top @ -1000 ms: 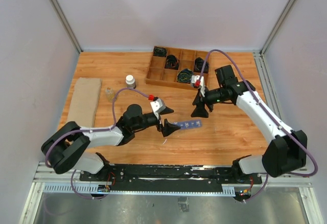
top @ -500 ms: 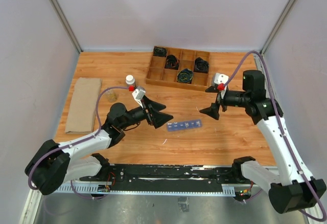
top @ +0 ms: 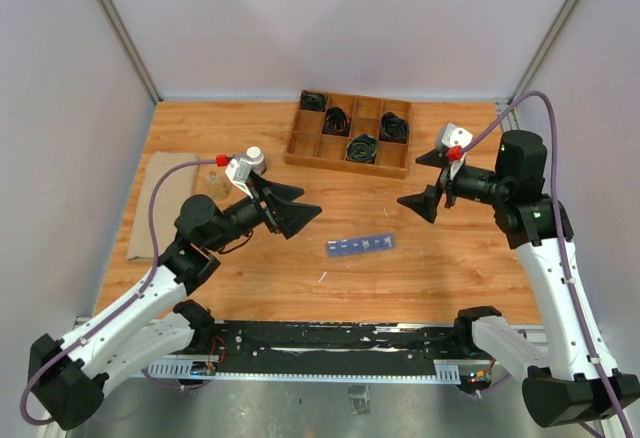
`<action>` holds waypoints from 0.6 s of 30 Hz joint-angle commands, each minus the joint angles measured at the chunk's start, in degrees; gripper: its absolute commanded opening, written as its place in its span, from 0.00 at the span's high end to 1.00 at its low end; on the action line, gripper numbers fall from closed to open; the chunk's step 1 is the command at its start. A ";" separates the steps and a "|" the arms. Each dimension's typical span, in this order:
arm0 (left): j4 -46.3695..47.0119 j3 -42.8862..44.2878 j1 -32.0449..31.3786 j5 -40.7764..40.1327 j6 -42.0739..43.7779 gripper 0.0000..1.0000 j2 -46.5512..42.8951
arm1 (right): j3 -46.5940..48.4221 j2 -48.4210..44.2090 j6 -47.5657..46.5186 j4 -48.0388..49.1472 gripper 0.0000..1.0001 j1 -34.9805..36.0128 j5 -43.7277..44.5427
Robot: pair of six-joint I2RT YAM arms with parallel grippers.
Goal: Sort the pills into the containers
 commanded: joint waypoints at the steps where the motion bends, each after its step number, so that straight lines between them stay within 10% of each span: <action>1: -12.59 5.55 0.46 -5.96 5.61 0.01 -6.03 | 5.21 -0.30 9.01 2.20 0.01 -1.09 -1.04; 18: -22.86 19.05 0.46 -8.40 9.81 0.01 -14.72 | 13.29 -8.04 25.19 4.58 0.02 -1.21 5.80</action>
